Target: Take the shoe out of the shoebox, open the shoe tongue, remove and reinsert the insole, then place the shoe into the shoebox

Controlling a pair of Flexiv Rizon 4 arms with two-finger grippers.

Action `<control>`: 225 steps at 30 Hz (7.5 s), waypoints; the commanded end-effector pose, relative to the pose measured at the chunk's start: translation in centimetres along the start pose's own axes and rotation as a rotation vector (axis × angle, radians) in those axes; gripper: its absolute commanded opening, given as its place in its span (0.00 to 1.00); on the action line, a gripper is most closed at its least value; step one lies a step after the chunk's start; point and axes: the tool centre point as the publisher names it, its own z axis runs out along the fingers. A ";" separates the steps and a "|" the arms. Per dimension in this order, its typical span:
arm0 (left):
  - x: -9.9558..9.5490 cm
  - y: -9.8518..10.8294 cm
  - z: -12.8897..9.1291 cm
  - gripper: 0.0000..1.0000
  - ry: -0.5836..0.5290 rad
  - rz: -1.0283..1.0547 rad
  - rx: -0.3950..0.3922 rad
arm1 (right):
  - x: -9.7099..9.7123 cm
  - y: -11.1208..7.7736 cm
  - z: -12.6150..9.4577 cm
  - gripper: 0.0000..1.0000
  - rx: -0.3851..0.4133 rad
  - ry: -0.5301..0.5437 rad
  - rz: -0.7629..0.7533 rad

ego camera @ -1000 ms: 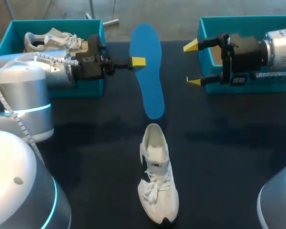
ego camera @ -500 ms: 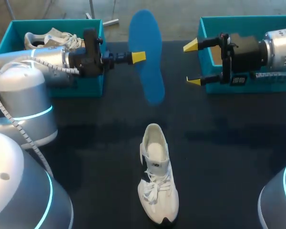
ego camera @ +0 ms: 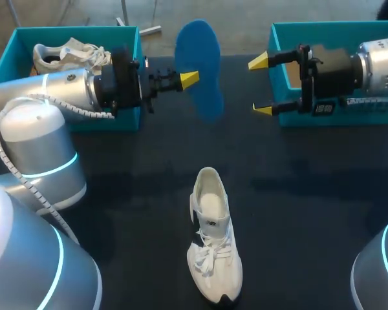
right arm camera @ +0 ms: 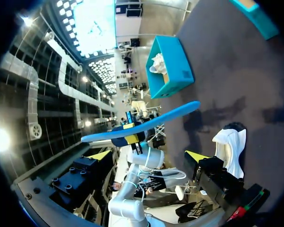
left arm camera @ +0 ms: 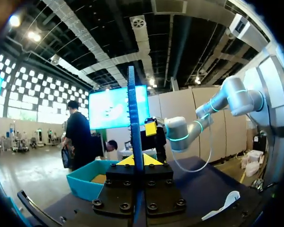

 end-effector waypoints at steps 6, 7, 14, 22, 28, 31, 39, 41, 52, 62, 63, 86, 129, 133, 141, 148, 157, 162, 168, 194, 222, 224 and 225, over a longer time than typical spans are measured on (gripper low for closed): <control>0.5 -1.7 -0.9 0.00 0.148 0.953 -0.003 | 0.0 0.0 0.2 1.00 -0.002 0.000 0.001; 0.5 -1.5 -0.9 0.00 0.169 1.011 -0.013 | 0.0 0.0 0.2 1.00 -0.002 0.000 0.001; 0.3 -0.4 -1.0 0.00 0.277 1.298 -0.022 | 0.0 0.0 0.2 1.00 -0.002 0.000 0.001; -0.7 -0.5 -1.7 0.00 0.262 1.337 0.031 | 0.0 0.0 0.2 1.00 -0.002 0.000 0.001; -0.7 -0.5 -1.7 0.00 0.262 1.337 0.031 | 0.0 0.0 0.2 1.00 -0.002 0.000 0.001; -0.7 -0.5 -1.7 0.00 0.262 1.337 0.031 | 0.0 0.0 0.2 1.00 -0.002 0.000 0.001; -0.4 0.3 -1.4 0.00 0.280 1.554 -0.006 | 0.0 0.0 0.2 1.00 -0.002 0.000 0.001; -0.4 0.4 -1.4 0.00 0.275 1.571 -0.004 | 0.0 0.0 0.2 1.00 -0.002 0.000 0.001; -0.6 0.0 -0.9 0.00 0.262 1.644 -0.015 | 0.0 0.0 0.2 1.00 -0.002 0.000 0.001; -0.5 0.9 -0.6 0.00 0.225 1.583 -0.050 | 0.1 -0.3 0.8 1.00 -0.016 0.008 -0.039; -0.5 1.0 -0.5 0.00 0.224 1.583 -0.057 | 0.1 -0.4 1.1 1.00 -0.017 0.007 -0.043; -0.5 2.3 0.9 0.00 0.200 1.548 -0.107 | 0.7 -1.1 5.6 0.59 0.020 -0.033 -0.145; -0.8 2.1 2.0 0.00 0.174 1.569 -0.127 | -0.3 -1.1 7.0 0.28 0.061 0.007 -0.175; -0.8 2.1 2.0 0.00 0.175 1.570 -0.131 | -0.3 -1.2 7.0 0.27 0.060 0.012 -0.177; -0.6 2.2 2.0 0.00 0.179 1.571 -0.135 | -0.3 -1.3 7.2 0.23 0.069 0.017 -0.182; -0.4 2.3 1.9 0.00 0.180 1.571 -0.138 | 0.0 -1.3 7.2 0.19 0.074 0.013 -0.186; -0.3 2.3 1.8 0.00 0.180 1.573 -0.146 | -0.2 -1.3 7.3 0.12 0.078 0.018 -0.184; -0.2 2.3 1.8 0.00 0.182 1.575 -0.143 | -0.3 -1.4 7.3 0.12 0.078 0.018 -0.182; -0.1 2.2 1.7 0.00 0.184 1.577 -0.140 | -0.5 -1.4 7.3 0.16 0.078 0.019 -0.175; 0.1 2.4 1.7 0.00 0.194 1.572 -0.142 | -0.5 -1.2 7.2 0.00 0.082 0.039 -0.190; 0.2 0.9 -4.5 1.00 0.477 1.657 -0.306 | -2.0 -0.7 6.4 0.00 0.044 0.064 -0.218; 0.2 0.9 -4.5 1.00 0.477 1.657 -0.306 | -2.0 -0.7 6.4 0.00 0.044 0.064 -0.218; 0.2 0.9 -4.5 1.00 0.477 1.657 -0.306 | -2.0 -0.7 6.4 0.00 0.044 0.064 -0.218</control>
